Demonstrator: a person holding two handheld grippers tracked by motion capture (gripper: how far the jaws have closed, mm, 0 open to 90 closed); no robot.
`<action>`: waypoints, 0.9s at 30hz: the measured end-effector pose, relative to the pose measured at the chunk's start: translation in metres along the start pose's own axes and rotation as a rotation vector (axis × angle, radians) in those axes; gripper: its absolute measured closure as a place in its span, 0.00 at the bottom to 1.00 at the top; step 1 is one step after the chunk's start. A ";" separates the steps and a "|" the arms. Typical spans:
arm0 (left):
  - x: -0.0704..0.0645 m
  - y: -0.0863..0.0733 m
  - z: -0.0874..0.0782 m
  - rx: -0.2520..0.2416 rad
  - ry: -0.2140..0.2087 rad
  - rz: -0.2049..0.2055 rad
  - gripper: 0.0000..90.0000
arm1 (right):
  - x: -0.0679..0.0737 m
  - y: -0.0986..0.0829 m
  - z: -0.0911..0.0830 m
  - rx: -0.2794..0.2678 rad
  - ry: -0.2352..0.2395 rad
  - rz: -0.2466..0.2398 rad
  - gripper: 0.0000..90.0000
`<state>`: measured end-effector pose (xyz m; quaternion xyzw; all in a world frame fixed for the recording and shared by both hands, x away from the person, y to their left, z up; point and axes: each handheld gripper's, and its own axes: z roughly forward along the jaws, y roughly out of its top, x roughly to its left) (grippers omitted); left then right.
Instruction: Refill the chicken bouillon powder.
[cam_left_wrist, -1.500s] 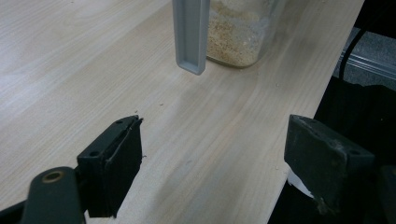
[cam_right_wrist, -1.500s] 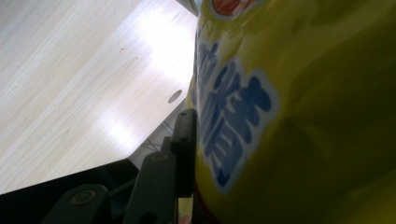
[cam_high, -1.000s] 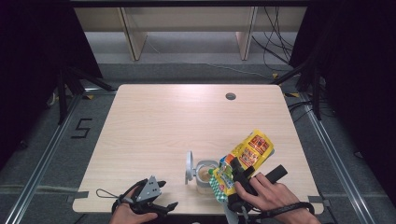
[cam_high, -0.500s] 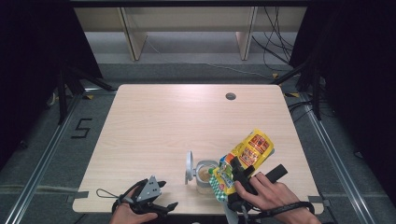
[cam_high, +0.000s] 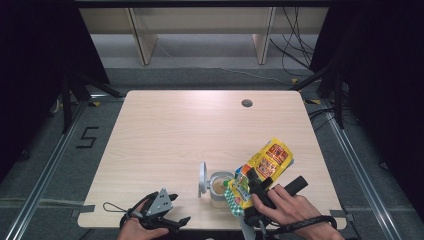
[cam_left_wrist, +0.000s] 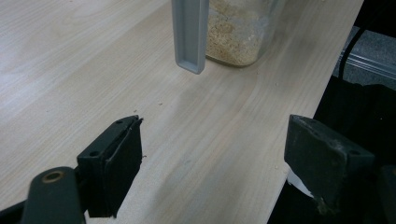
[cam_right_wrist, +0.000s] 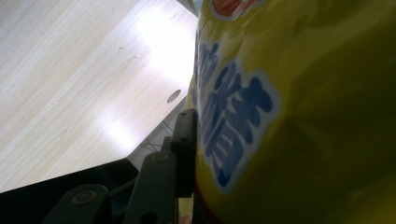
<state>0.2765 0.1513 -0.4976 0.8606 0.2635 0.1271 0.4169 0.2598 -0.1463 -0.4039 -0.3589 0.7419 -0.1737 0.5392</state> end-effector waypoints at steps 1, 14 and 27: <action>0.000 0.000 0.000 0.000 0.001 0.001 0.21 | 0.000 0.000 0.000 0.001 -0.001 -0.001 0.78; 0.000 0.000 0.000 -0.002 0.001 -0.001 0.21 | 0.000 0.000 0.000 0.000 -0.002 -0.001 0.78; 0.000 0.000 0.000 -0.003 -0.005 -0.005 0.21 | 0.003 -0.001 0.002 -0.022 -0.049 0.007 0.78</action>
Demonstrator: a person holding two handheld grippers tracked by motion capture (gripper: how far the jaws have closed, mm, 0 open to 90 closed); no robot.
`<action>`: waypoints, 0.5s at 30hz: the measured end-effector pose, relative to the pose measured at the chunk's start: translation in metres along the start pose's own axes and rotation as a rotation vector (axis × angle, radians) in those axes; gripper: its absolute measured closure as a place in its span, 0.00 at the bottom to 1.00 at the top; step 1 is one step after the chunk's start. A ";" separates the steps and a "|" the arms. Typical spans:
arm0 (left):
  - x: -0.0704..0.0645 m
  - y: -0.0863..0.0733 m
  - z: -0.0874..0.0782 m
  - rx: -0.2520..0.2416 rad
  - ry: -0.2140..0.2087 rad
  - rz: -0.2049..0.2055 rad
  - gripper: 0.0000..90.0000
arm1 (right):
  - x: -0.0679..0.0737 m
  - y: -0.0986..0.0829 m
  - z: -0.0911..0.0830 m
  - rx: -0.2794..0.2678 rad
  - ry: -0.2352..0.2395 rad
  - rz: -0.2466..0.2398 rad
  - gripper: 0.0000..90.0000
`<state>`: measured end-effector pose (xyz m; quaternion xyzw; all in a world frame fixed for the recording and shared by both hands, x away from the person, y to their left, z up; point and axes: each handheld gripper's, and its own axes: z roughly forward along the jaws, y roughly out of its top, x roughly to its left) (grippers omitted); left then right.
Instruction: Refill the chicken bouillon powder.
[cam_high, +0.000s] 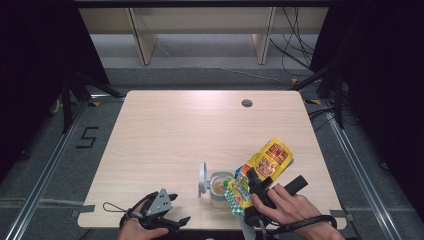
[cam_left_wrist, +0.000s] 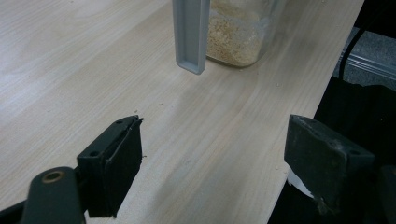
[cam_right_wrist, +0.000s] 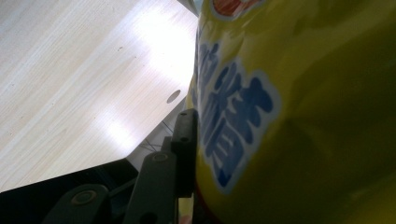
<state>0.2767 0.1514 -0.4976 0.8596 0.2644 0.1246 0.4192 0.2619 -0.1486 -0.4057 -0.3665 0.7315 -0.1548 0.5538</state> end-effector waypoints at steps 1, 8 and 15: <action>0.000 0.000 0.000 0.000 0.000 -0.001 0.21 | 0.000 0.000 0.000 0.001 0.000 0.001 0.78; 0.000 0.000 0.000 -0.001 0.001 0.000 0.21 | -0.003 -0.001 -0.002 0.022 0.044 -0.004 0.78; 0.000 0.000 0.000 0.002 0.007 0.003 0.21 | -0.002 -0.001 -0.002 0.025 0.047 -0.008 0.78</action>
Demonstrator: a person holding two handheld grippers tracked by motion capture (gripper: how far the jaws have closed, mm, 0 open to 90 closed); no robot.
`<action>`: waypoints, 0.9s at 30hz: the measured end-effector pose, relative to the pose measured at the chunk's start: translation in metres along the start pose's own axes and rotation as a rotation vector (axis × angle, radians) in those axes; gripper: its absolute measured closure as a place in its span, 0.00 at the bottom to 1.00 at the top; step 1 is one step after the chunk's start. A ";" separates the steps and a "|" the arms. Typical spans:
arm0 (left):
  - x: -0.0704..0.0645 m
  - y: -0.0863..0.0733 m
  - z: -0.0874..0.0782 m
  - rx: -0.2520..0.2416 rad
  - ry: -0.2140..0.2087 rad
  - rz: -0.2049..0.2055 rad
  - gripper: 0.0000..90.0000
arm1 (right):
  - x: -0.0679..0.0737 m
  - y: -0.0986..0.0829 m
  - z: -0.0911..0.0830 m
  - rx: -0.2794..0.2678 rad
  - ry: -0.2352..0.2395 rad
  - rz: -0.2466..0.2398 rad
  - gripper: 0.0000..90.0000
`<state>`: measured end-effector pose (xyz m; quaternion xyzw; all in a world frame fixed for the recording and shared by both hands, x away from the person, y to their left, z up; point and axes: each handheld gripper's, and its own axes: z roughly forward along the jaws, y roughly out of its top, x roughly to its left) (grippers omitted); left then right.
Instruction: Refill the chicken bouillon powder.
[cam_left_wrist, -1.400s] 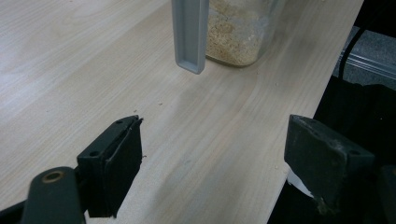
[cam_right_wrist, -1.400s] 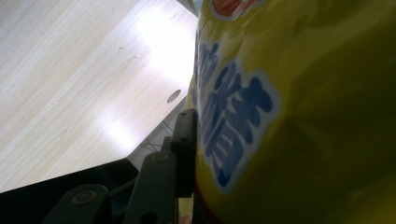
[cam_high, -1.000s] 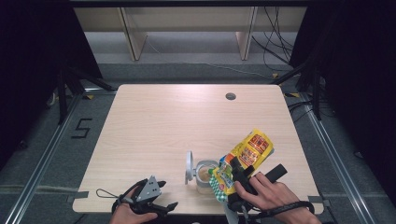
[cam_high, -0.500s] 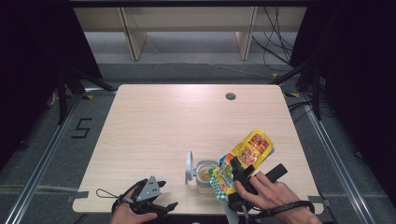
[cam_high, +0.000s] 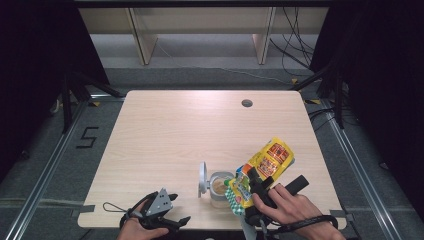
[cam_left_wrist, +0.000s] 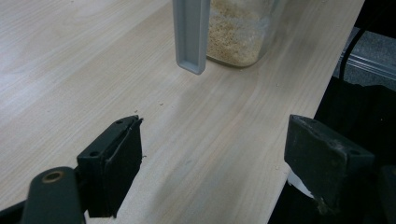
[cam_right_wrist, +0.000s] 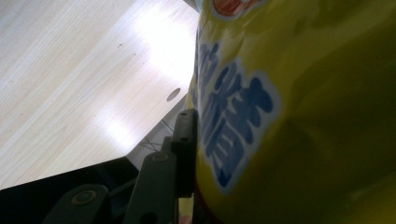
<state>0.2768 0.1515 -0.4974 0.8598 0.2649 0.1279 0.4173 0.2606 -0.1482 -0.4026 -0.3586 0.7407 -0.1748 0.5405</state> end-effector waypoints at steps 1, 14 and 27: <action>0.000 0.000 0.000 0.000 0.000 0.000 0.21 | 0.000 0.000 0.000 -0.001 0.000 0.000 0.78; 0.000 0.000 0.000 0.000 0.000 0.000 0.21 | -0.001 0.000 0.000 -0.002 -0.002 -0.009 0.78; 0.000 0.000 0.000 0.000 0.000 0.001 0.21 | -0.001 0.000 0.000 -0.006 0.001 -0.007 0.78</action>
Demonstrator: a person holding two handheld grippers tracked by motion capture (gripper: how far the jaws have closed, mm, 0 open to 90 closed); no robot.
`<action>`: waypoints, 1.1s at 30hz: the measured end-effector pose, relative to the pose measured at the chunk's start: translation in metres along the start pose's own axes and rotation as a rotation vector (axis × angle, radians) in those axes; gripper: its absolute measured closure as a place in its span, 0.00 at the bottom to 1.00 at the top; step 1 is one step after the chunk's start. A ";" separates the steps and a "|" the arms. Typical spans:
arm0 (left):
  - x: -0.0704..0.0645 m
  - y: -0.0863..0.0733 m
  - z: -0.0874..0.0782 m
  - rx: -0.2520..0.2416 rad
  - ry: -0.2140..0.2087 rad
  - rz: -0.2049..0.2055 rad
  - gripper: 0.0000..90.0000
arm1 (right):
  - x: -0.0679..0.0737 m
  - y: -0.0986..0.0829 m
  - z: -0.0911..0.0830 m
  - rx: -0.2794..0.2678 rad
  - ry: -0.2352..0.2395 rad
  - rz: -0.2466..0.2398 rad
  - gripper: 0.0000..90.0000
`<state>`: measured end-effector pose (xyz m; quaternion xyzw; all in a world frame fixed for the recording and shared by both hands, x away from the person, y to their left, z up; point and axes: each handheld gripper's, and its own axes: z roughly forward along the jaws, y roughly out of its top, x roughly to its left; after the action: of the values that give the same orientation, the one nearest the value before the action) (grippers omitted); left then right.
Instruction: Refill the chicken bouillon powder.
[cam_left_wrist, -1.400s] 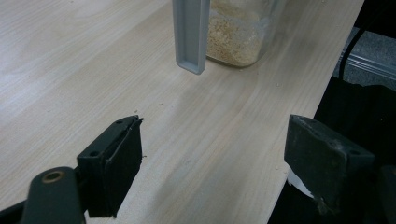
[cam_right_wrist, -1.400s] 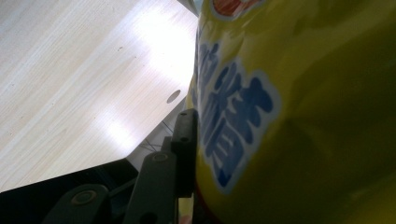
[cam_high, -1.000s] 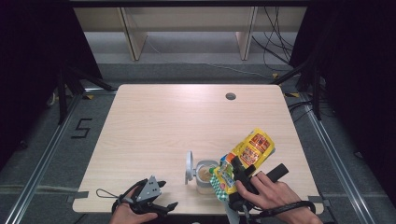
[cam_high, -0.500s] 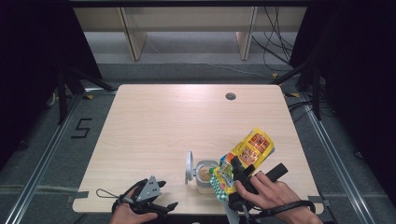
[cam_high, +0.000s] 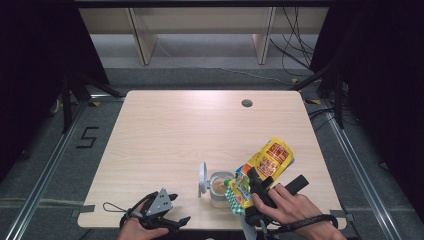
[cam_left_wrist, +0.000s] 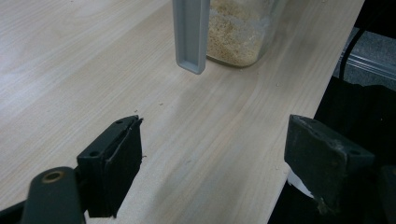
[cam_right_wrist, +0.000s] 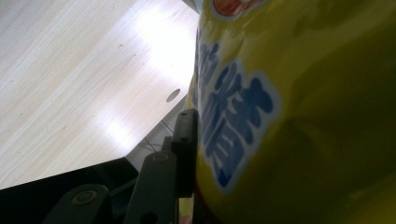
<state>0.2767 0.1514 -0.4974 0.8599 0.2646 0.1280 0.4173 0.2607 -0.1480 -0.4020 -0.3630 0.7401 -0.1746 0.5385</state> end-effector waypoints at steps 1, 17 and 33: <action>0.000 0.000 0.000 -0.001 0.000 0.000 0.21 | 0.000 0.000 -0.001 0.007 -0.019 -0.002 0.78; 0.000 0.000 0.000 -0.001 -0.007 -0.004 0.21 | 0.000 -0.001 -0.001 0.008 0.006 0.005 0.78; 0.001 0.000 -0.001 0.006 -0.012 -0.005 0.21 | 0.000 -0.001 0.000 0.001 0.002 0.009 0.78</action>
<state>0.2771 0.1522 -0.4965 0.8613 0.2647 0.1207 0.4167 0.2607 -0.1490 -0.4012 -0.3592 0.7422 -0.1728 0.5387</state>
